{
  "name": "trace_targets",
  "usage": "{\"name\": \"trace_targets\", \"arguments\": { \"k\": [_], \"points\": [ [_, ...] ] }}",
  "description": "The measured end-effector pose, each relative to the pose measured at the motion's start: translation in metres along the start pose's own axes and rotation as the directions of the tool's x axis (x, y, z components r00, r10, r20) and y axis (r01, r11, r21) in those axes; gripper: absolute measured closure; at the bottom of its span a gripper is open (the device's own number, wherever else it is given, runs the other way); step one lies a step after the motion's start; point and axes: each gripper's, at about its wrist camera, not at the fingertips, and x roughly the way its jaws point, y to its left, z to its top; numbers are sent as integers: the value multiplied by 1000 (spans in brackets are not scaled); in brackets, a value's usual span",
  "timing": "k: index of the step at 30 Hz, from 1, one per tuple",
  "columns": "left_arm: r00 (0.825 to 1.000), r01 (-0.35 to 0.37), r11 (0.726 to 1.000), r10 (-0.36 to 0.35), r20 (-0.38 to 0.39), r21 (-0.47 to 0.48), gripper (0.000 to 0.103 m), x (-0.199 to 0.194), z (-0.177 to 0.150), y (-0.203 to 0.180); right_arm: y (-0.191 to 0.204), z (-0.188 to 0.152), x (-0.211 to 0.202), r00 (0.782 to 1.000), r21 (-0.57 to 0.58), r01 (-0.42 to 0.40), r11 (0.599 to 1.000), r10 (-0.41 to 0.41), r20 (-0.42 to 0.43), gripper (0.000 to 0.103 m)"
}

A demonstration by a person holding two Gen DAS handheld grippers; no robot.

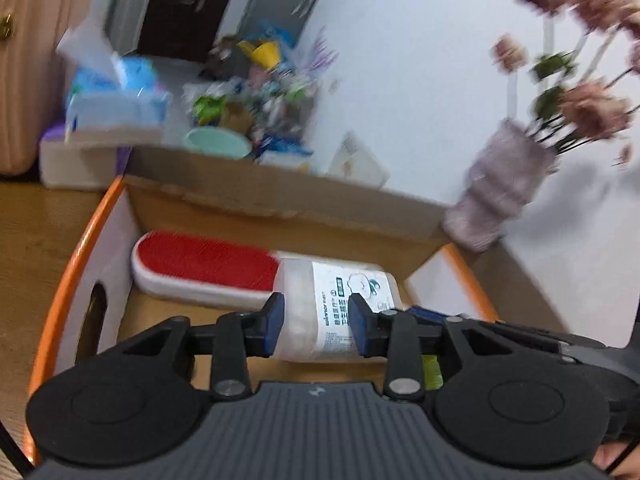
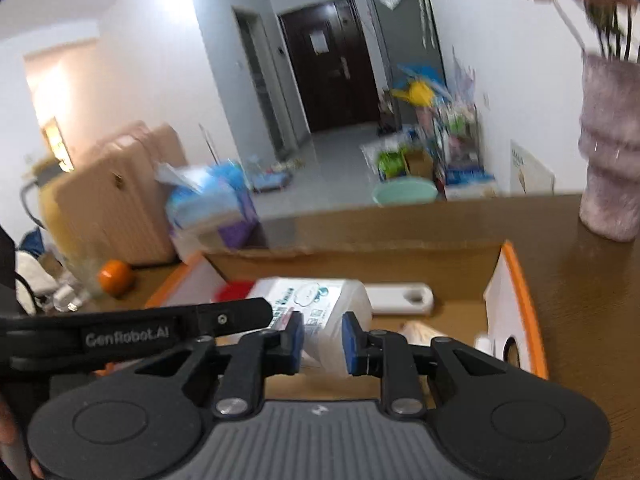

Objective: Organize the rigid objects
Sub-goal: 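Carry the wipes pack into the box with the right tool and release, then withdraw both tools from the box back toward the loose items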

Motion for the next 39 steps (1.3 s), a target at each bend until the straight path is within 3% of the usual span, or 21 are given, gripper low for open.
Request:
{"name": "trace_targets", "arguments": {
  "k": [5, 11, 13, 15, 16, 17, 18, 20, 27, 30, 36, 39],
  "points": [
    [999, 28, 999, -27, -24, 19, 65, 6, -10, 5, -13, -18, 25, 998, 46, 0, 999, 3, -62, 82],
    [999, 27, 995, -30, 22, 99, 55, -29, -2, -6, -1, -9, -3, 996, -38, 85, 996, -84, 15, 75],
    [999, 5, 993, -11, 46, 122, 51, -49, 3, -8, 3, -1, -18, 996, -48, 84, 995, -83, 30, 72],
    [998, -23, 992, 16, 65, 122, 35, -69, 8, -9, 8, 6, -38, 994, -68, 98, 993, -95, 46, 68],
    [997, -39, 992, 30, 74, 123, 32, -79, 9, -9, 11, 8, -47, 993, -82, 107, 991, -103, 53, 66],
    [995, -59, 989, 47, 87, 133, 30, -89, 9, -9, 15, 9, -57, 992, -99, 116, 988, -110, 60, 58],
    [992, -86, 986, 72, 100, 144, 27, -98, 8, -9, 19, 10, -65, 991, -115, 121, 986, -114, 63, 50],
    [985, -141, 979, 124, 117, 149, 20, -114, 5, -8, 24, 9, -80, 990, -143, 138, 980, -131, 59, 48],
    [967, -235, 954, 209, 149, 187, 12, -169, -28, -2, 36, -13, -134, 972, -180, 233, 956, -224, 67, 38],
    [953, -275, 939, 237, 188, 209, 1, -188, -51, -3, 42, -28, -156, 962, -190, 268, 945, -252, 103, 31],
    [910, -363, 899, 285, 301, 245, 0, -211, -93, -10, 55, -76, -181, 926, -159, 317, 935, -269, 267, 17],
    [911, -357, 900, 276, 305, 250, 0, -213, -105, -12, 60, -94, -181, 915, -144, 327, 934, -275, 295, 17]
  ]
}}
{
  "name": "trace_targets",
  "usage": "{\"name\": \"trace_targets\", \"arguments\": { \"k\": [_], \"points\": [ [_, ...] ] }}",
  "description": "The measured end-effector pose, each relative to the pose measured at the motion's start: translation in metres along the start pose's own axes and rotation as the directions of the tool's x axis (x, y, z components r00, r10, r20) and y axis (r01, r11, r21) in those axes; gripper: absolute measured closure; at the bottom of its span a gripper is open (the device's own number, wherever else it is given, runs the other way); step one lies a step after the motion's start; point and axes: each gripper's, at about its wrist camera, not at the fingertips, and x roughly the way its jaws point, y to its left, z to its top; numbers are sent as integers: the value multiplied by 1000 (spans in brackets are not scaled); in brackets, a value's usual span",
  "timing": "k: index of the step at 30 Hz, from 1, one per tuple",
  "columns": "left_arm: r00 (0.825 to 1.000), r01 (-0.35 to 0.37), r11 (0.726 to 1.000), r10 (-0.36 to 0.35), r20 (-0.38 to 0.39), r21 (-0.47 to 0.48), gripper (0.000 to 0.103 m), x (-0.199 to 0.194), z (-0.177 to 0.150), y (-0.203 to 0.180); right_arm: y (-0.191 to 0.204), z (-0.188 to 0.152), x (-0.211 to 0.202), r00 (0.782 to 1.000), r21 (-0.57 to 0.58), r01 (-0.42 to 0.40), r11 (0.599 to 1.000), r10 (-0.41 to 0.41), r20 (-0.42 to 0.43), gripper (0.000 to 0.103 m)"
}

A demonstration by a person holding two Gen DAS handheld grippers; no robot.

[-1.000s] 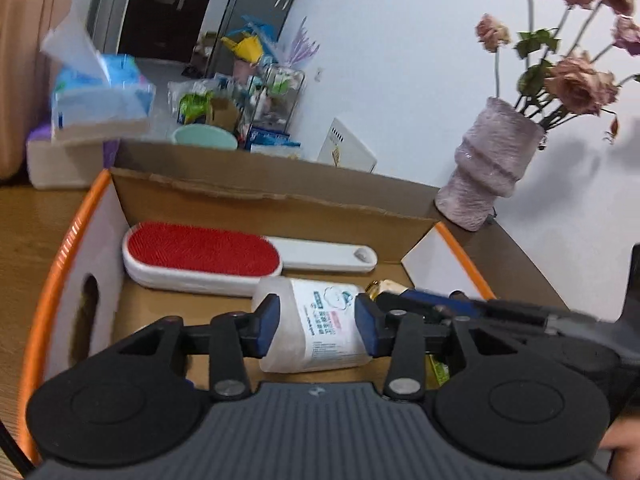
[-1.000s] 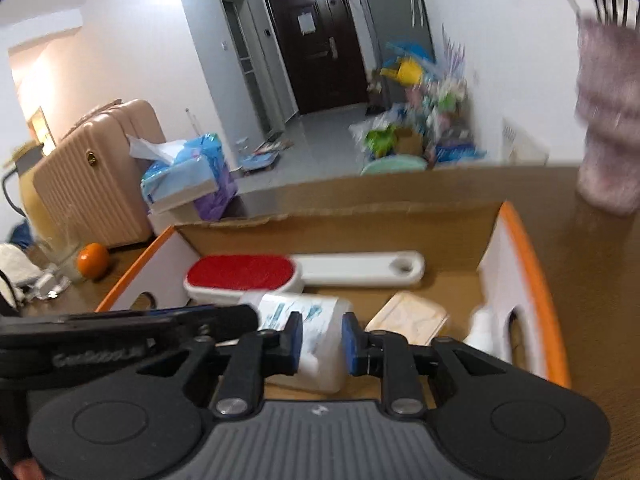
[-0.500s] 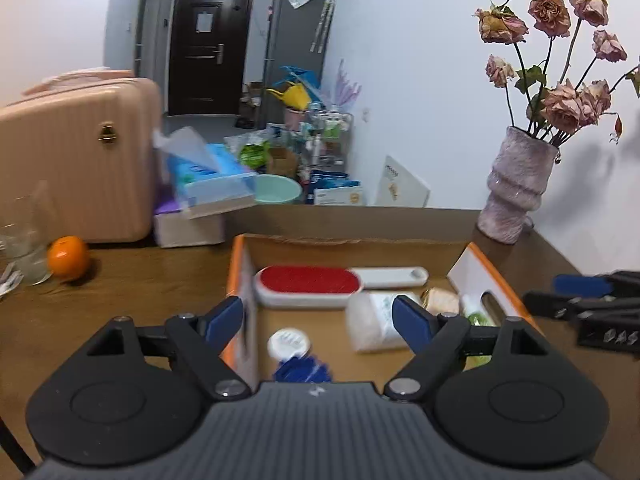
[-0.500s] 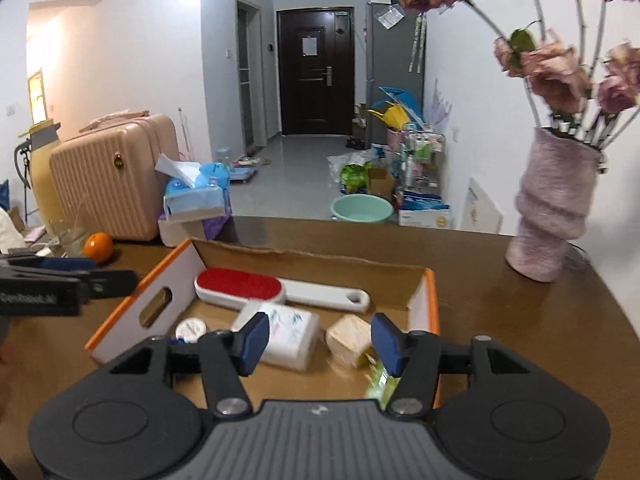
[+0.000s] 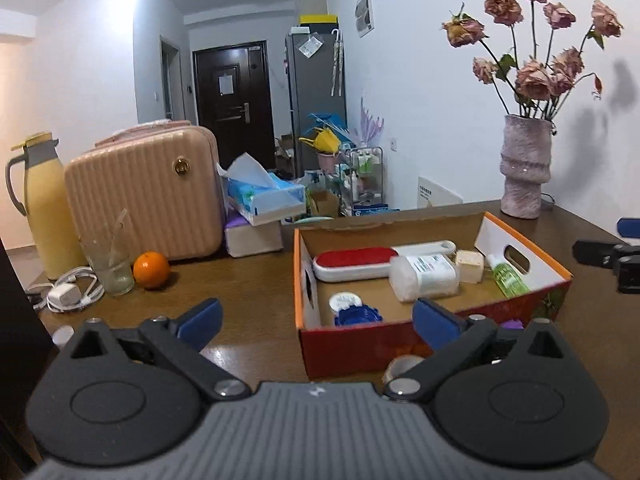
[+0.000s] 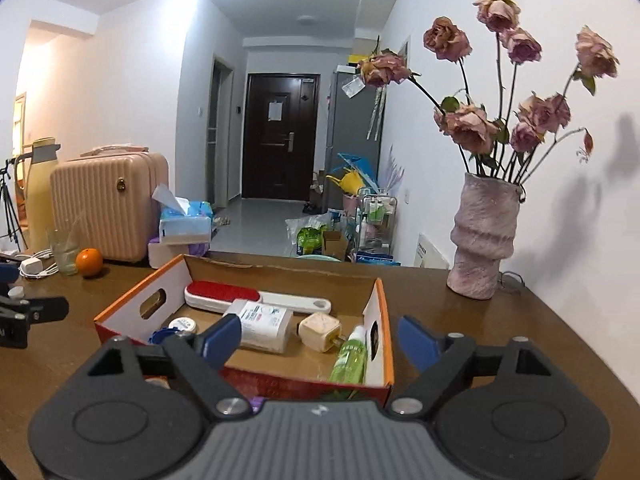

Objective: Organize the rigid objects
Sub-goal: 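Withdraw both tools from the box back toward the loose items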

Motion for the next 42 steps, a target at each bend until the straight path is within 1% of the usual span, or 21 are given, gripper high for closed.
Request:
{"name": "trace_targets", "arguments": {
  "k": [3, 7, 12, 15, 19, 23, 25, 29, 31, 33, 35, 37, 39, 42],
  "points": [
    [1000, 7, 999, -7, -3, -32, 0, -6, -7, 2, 3, -10, -5, 1000, 23, 4, 1000, -4, -1, 17],
    [1000, 14, 999, -14, -12, -52, 0, -9, -16, 3, 5, -19, -14, 1000, 36, 8, 999, -8, 5, 17],
    [1000, 25, 996, -25, 1, -85, 0, -25, -30, 8, 9, -28, -36, 1000, 40, 12, 999, -13, 19, 16],
    [999, 34, 993, -30, 32, -111, 0, -45, -47, 13, 15, -40, -59, 999, 37, 3, 999, -5, 43, 15],
    [998, 37, 991, -30, 56, -126, 0, -78, -79, 16, 23, -62, -87, 998, 31, -20, 999, 18, 64, 15],
    [995, 7, 996, 2, 101, -85, 0, -116, -113, 12, 29, -91, -112, 997, 43, -47, 998, 44, 59, 12],
    [994, 1, 997, 7, 109, -73, 0, -130, -127, 11, 32, -106, -124, 997, 54, -58, 997, 55, 55, 11],
    [996, -28, 996, 35, 86, -82, 0, -154, -156, 10, 34, -135, -143, 998, 79, -50, 996, 48, 33, 11],
    [997, -15, 997, 21, 77, -77, 0, -166, -168, 10, 33, -149, -153, 999, 99, -41, 994, 39, 18, 11],
    [999, 0, 997, 4, 50, -75, 0, -172, -177, 12, 32, -161, -164, 999, 119, -38, 992, 39, -1, 11],
    [999, 16, 997, -13, 35, -78, 0, -174, -178, 12, 31, -172, -175, 999, 118, -36, 992, 38, -18, 11],
    [998, 36, 996, -33, 45, -78, 0, -173, -176, 11, 30, -179, -182, 999, 113, -9, 994, 12, -31, 11],
    [998, 63, 994, -60, 36, -86, 0, -170, -174, 10, 29, -182, -187, 999, 116, 5, 993, -1, -36, 11],
    [997, 82, 992, -82, 8, -96, 0, -160, -173, 7, 27, -182, -187, 999, 120, 12, 993, -8, -34, 11]
  ]
}}
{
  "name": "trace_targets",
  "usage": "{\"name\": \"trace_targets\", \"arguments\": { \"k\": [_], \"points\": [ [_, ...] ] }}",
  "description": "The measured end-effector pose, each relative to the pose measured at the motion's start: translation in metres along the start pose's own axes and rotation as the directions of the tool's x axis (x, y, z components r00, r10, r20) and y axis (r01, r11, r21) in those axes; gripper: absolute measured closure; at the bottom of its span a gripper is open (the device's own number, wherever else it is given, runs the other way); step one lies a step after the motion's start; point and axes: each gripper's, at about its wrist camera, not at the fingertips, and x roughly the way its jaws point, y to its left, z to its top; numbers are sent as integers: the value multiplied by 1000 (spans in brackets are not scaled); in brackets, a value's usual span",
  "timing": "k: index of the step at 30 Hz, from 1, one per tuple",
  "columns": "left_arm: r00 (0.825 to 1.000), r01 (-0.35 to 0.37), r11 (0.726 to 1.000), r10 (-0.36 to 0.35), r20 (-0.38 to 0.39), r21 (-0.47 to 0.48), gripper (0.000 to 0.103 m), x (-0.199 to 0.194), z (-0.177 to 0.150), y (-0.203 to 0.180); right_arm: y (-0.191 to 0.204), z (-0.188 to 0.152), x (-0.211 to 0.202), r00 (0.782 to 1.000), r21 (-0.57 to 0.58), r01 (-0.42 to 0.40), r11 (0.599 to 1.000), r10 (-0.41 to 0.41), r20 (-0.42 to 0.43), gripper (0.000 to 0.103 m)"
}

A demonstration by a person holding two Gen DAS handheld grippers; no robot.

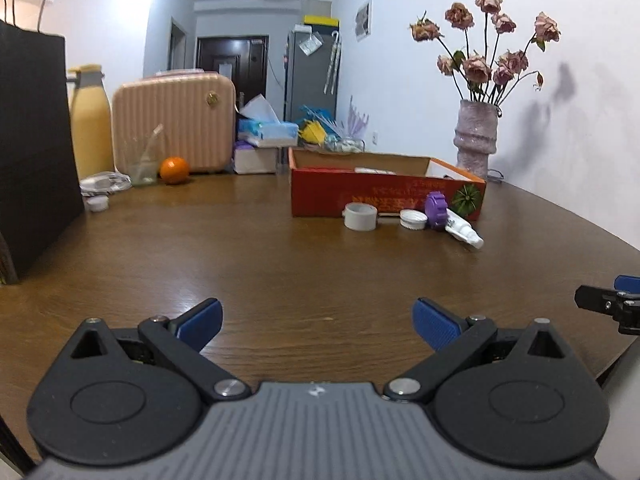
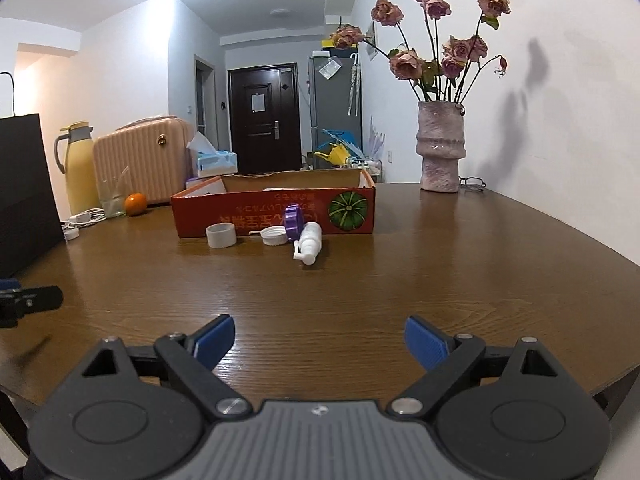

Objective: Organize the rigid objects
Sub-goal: 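Withdraw both tools from the box back toward the loose items, then grasp the tape roll with the left tool while the right tool grasps the white spray bottle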

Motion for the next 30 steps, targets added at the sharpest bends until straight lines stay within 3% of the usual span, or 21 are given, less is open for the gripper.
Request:
{"name": "trace_targets", "arguments": {
  "k": [12, 23, 26, 30],
  "points": [
    [999, -2, 1000, 2, -53, -3, 0, 32, 7, -4, 6, 10, 29, 1000, -25, -15, 1000, 15, -20, 12],
    [994, 14, 999, -10, -110, 39, 0, 87, 31, -11, 0, 38, 82, 997, -43, -27, 999, 24, -73, 14],
    [987, 42, 998, -33, -160, 54, 0, 105, 42, -14, -2, 47, 102, 995, -43, -36, 998, 32, -99, 14],
    [972, 93, 994, -80, -221, 49, 0, 134, 60, -13, -3, 61, 134, 982, -46, -44, 998, 35, -183, 26]
  ]
}}
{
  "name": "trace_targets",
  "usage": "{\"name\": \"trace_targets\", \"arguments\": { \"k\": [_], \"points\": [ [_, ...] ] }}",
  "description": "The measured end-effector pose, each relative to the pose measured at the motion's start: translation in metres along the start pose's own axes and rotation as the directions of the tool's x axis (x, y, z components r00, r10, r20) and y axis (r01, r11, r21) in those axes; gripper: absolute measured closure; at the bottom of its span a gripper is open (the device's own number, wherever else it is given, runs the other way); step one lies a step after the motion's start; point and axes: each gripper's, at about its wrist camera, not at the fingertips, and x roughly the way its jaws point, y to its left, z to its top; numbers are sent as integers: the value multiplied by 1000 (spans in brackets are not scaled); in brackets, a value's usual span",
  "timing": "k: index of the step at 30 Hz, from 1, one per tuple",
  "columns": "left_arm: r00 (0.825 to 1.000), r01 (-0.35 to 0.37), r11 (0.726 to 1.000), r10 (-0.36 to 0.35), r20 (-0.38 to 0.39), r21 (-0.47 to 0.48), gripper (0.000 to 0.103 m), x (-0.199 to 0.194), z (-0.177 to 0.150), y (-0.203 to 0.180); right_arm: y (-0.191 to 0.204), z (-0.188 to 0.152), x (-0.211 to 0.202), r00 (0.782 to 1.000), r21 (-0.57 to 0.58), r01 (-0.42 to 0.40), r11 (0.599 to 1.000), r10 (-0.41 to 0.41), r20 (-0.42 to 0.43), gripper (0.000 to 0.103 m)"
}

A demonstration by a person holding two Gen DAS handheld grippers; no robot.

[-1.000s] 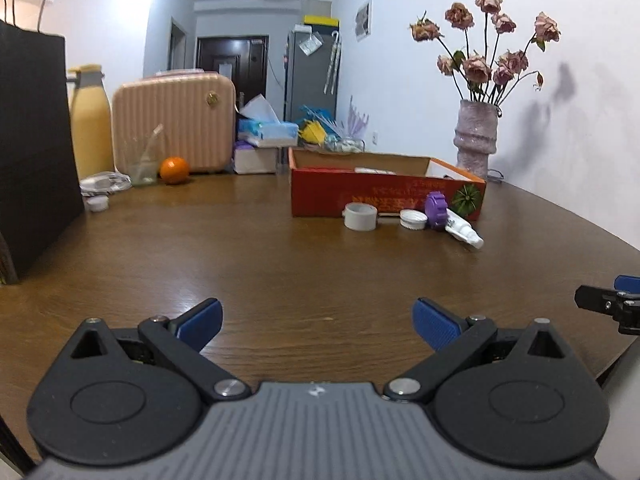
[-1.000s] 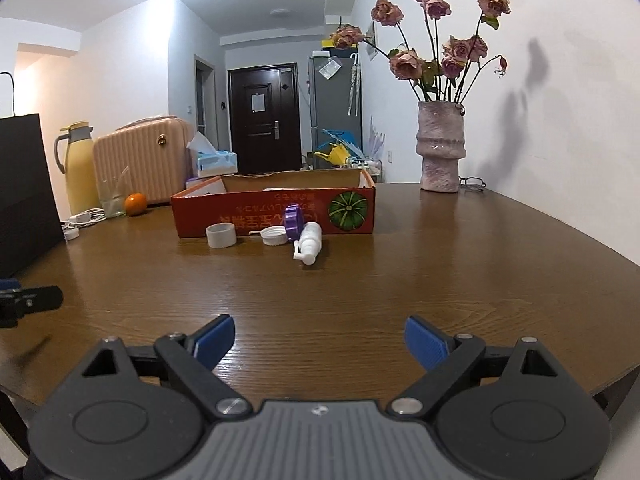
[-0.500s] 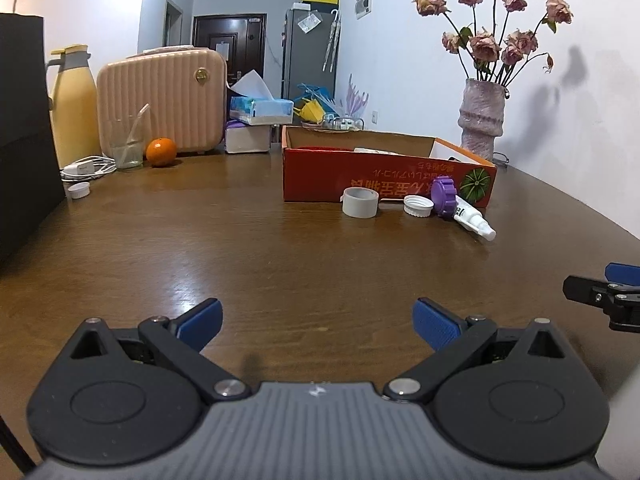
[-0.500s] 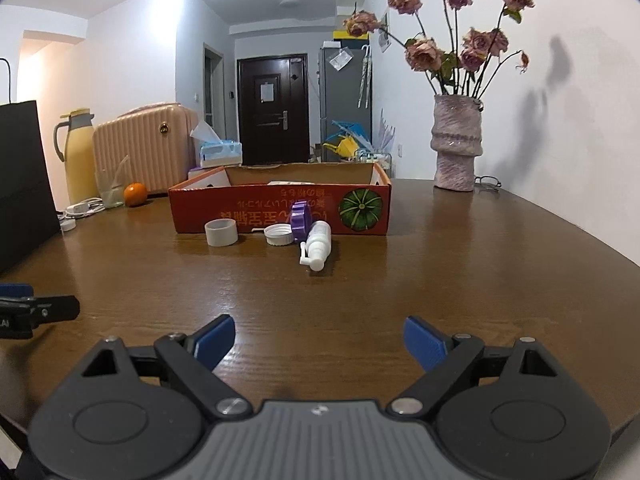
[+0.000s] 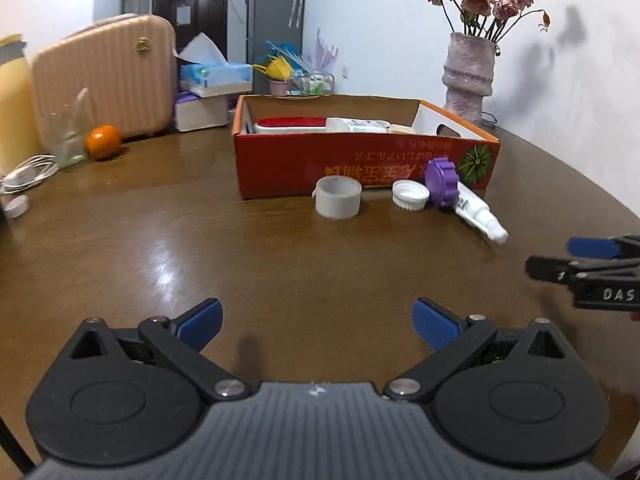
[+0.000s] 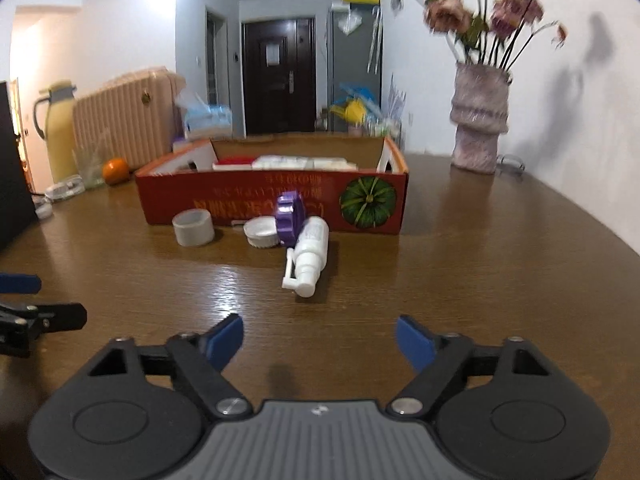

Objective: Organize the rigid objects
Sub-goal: 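Grasp the tape roll with the left tool while the right tool grasps the white spray bottle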

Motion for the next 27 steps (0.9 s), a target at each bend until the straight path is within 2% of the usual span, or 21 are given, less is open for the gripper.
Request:
{"name": "trace_targets", "arguments": {
  "k": [4, 8, 10, 12, 15, 19, 21, 23, 27],
  "points": [
    [1000, -2, 1000, 2, 0, 16, 0, 25, 24, 3, -8, 19, 27, 996, 25, -69, 997, 70, -47, 33],
    [999, 31, 998, -30, -21, 57, 2, 58, 48, 1, -12, 40, 54, 993, 28, -98, 995, 100, -68, 40],
    [999, 34, 997, -32, -33, 69, 15, 76, 60, 0, -14, 50, 68, 992, 26, -107, 994, 109, -71, 44],
    [997, 43, 996, -38, -68, 75, 33, 93, 69, -1, -17, 58, 82, 991, 30, -107, 994, 109, -83, 51],
    [993, 49, 995, -40, -107, 84, 40, 117, 76, -3, -23, 62, 97, 987, 40, -118, 992, 122, -107, 59],
    [992, 77, 991, -66, -104, 109, 43, 131, 80, -10, -31, 60, 107, 984, 56, -123, 991, 129, -119, 67],
    [993, 81, 989, -69, -95, 127, 50, 136, 82, -14, -36, 59, 109, 986, 58, -117, 991, 123, -111, 72],
    [994, 82, 988, -71, -86, 135, 58, 138, 83, -16, -41, 61, 112, 987, 70, -113, 991, 120, -105, 73],
    [994, 89, 986, -78, -80, 141, 59, 137, 83, -16, -45, 64, 118, 988, 78, -111, 991, 118, -96, 73]
  ]
}}
